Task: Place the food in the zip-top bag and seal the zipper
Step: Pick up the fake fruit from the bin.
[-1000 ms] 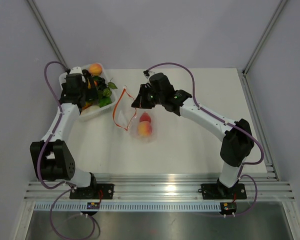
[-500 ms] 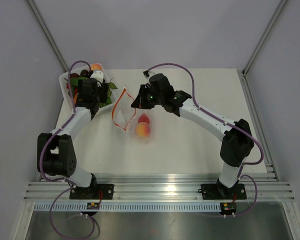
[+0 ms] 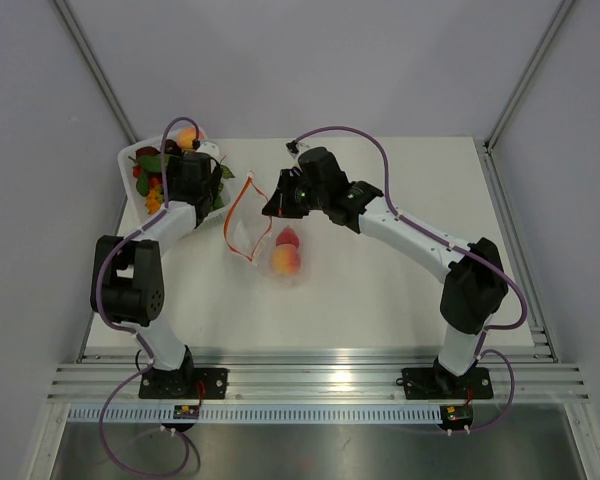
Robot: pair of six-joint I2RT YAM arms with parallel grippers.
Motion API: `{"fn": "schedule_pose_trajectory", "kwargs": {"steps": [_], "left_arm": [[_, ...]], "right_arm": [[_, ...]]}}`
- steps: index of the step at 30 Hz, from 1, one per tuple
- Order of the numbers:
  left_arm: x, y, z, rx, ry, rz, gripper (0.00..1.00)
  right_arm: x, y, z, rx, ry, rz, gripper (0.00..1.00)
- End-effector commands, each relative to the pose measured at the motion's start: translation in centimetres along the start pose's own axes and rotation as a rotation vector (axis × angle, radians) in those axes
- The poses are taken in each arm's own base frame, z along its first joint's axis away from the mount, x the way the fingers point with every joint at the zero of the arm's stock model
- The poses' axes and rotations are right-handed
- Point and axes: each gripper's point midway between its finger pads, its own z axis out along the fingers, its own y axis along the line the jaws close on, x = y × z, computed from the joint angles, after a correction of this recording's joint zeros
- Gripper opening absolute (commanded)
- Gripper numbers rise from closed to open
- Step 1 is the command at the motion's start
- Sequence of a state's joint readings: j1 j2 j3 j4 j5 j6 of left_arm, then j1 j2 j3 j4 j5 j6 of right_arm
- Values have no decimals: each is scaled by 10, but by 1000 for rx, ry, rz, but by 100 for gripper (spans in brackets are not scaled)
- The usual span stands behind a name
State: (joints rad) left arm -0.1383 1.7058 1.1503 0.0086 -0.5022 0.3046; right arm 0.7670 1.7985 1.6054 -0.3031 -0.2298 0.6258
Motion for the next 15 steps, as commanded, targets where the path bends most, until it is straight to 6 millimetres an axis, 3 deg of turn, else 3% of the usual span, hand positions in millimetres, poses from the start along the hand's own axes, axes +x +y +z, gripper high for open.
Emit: {"fn": "schedule_pose_trajectory", "kwargs": {"steps": [1, 4, 7, 8, 11, 12, 14, 15], "left_arm": [[-31, 22, 5, -108, -76, -43, 89], [-35, 22, 7, -115, -91, -51, 82], [-39, 23, 12, -128, -92, -45, 67], [-39, 23, 13, -132, -88, -52, 53], [-45, 26, 10, -134, -90, -77, 28], [-48, 28, 8, -135, -87, -98, 13], [-56, 35, 0, -144, -87, -134, 0], [-60, 39, -6, -141, -93, -150, 0]], "right_arm": [[-9, 19, -4, -52, -30, -30, 0], [-7, 18, -2, -51, -23, -29, 0], [-7, 19, -3, -57, -26, -25, 0], [-7, 19, -3, -56, -25, -25, 0], [-8, 17, -3, -51, -27, -25, 0], [-7, 18, -3, -51, -25, -26, 0], [-7, 18, -3, -50, -26, -27, 0], [-6, 17, -3, -48, -22, -23, 0]]}}
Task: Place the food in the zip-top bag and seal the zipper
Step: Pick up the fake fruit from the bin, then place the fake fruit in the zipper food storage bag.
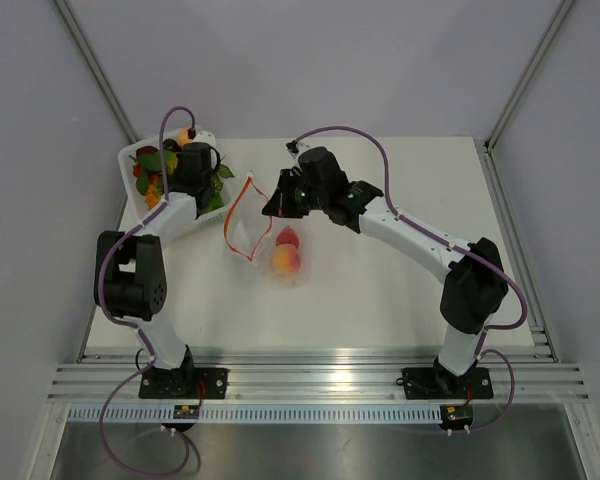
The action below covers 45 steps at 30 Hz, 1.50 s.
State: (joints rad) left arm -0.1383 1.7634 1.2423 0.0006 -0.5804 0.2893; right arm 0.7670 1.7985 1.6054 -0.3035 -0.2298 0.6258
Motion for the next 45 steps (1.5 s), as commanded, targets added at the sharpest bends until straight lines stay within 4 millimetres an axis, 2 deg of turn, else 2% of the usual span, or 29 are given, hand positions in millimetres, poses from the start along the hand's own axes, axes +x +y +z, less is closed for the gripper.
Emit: {"fn": "schedule_pose_trajectory", "kwargs": {"steps": [1, 5, 7, 8, 9, 10, 13, 15, 19, 20, 22, 26, 30, 35, 39, 41, 45], "left_arm": [[-47, 29, -19, -54, -99, -144, 0], [-70, 64, -56, -105, -183, -306, 0], [-72, 77, -75, -113, -171, -312, 0], [-80, 86, -84, -120, -184, -334, 0], [-77, 88, -90, -121, -166, -334, 0], [-84, 98, -103, -124, -189, -362, 0], [-100, 113, -134, -74, -238, -435, 0], [-110, 116, -153, -20, -260, -497, 0], [-129, 105, -193, 189, -321, -561, 0], [-136, 97, -210, 287, -345, -616, 0], [-137, 83, -229, 413, -326, -618, 0], [-125, 27, -266, 767, -216, -635, 0], [-115, 10, -289, 908, -210, -678, 0], [-110, 11, -312, 972, -219, -689, 0], [-117, 28, -331, 964, -269, -679, 0], [-118, 30, -338, 983, -276, -667, 0], [-113, 25, -342, 1017, -247, -660, 0]], "right_arm": [[-7, 18, -3, -48, -24, -22, 0], [-4, 15, 0, -40, -15, -13, 0], [-5, 15, 0, -39, -16, -13, 0], [-6, 15, 0, -37, -16, -14, 0], [-6, 15, 0, -32, -14, -16, 0], [-6, 14, 2, -28, -14, -15, 0], [-7, 11, 6, -16, -10, -16, 0], [-7, 11, 10, -11, 2, -12, 0], [-3, 11, 15, -23, 16, 4, 0], [-4, 12, 15, -26, 15, 10, 0], [-5, 13, 16, -27, 14, 15, 0], [-7, 14, 14, -24, 7, 19, 0], [-7, 14, 11, -18, 6, 28, 0], [-8, 12, 11, -5, -3, 28, 0], [-10, 12, 11, -3, -3, 28, 0], [-11, 14, 13, -5, -3, 28, 0], [-14, 16, 13, -8, -4, 27, 0]]}}
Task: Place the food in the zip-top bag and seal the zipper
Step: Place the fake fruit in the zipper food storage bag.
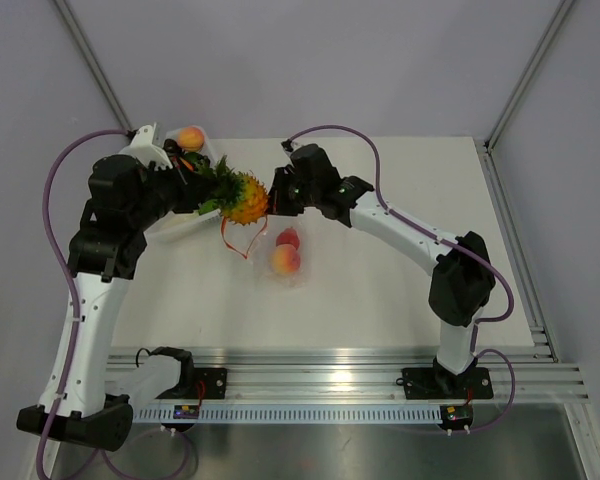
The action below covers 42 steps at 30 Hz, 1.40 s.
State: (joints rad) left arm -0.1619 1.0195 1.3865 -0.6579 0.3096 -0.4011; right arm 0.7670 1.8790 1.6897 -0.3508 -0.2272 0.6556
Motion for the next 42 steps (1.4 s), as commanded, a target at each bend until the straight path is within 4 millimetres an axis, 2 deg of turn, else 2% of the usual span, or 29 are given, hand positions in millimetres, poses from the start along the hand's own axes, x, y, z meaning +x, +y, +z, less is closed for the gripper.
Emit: {"fn": "schedule_pose_trajectory", "kwargs": {"steps": [1, 3, 7, 10, 16, 22, 25, 31, 35, 40, 42], "left_arm": [[-5, -19, -9, 83, -9, 1, 0], [3, -15, -2, 80, 15, -18, 0], [28, 6, 16, 28, 68, -50, 0], [33, 14, 21, 3, 67, -59, 0], [31, 29, 27, -70, 44, -55, 0], [28, 25, 28, -49, 40, -64, 0], [34, 21, 31, -16, 59, -75, 0], [57, 18, 43, 38, 146, -126, 0], [72, 23, 54, 46, 180, -157, 0], [83, 27, 70, 47, 200, -179, 0], [88, 21, 75, 65, 209, -180, 0]], "right_arm": [[-14, 23, -7, -40, -37, -13, 0], [-16, 25, -10, -44, -41, -17, 0], [-17, 28, -17, -53, -47, -20, 0], [-16, 33, -26, -70, -50, -26, 0], [-17, 40, -47, -92, -73, -38, 0], [-16, 38, -52, -83, -79, -36, 0], [-17, 41, -51, -97, -80, -34, 0], [-26, 52, -54, -119, -91, -46, 0], [-33, 60, -60, -130, -99, -67, 0], [-37, 74, -66, -178, -98, -74, 0], [-37, 78, -67, -196, -95, -74, 0]]}}
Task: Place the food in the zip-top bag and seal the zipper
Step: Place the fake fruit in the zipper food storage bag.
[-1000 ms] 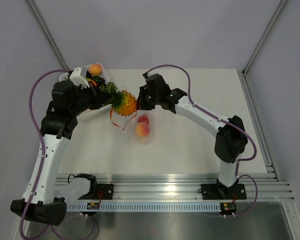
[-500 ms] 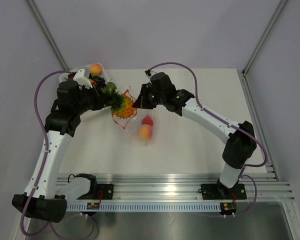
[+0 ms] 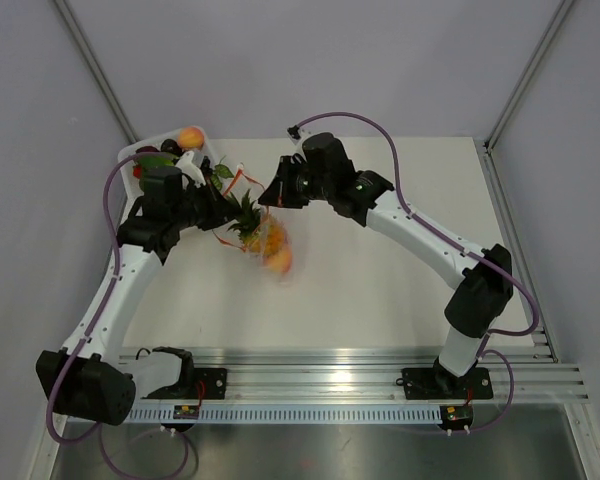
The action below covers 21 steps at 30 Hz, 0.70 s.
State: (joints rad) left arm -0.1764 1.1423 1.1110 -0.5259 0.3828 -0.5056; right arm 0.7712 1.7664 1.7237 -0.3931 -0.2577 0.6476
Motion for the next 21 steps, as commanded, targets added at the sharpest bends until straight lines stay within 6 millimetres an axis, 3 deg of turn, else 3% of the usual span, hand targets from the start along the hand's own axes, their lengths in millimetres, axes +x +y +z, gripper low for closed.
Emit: {"fn": "schedule_pose_trajectory", "kwargs": {"steps": [1, 5, 6, 8, 9, 11, 14, 19, 21], "left_arm": [[-14, -26, 10, 95, -58, 19, 0], [-3, -23, 32, 62, -25, 44, 0], [0, -21, 37, 55, -2, 48, 7], [5, -23, 40, 68, 54, 65, 35], [6, -22, 43, 66, 69, 68, 64], [0, -29, 36, 79, 55, 94, 78], [-17, -47, 12, 110, -4, 156, 87], [-22, -70, -36, 165, -57, 242, 85], [-18, -73, -47, 179, -73, 258, 81]], "right_arm": [[-18, 36, -13, -108, -42, -36, 0], [-18, 38, -11, -115, -36, -32, 0], [-18, 36, -11, -109, -38, -32, 0], [-16, 33, -9, -100, -32, -31, 0], [-16, 32, -9, -93, -34, -33, 0], [-14, 26, -8, -75, -34, -32, 0], [-9, 19, -5, -59, -29, -20, 0], [-7, 16, -2, -55, -28, -11, 0], [-6, 15, -2, -52, -28, -9, 0]]}}
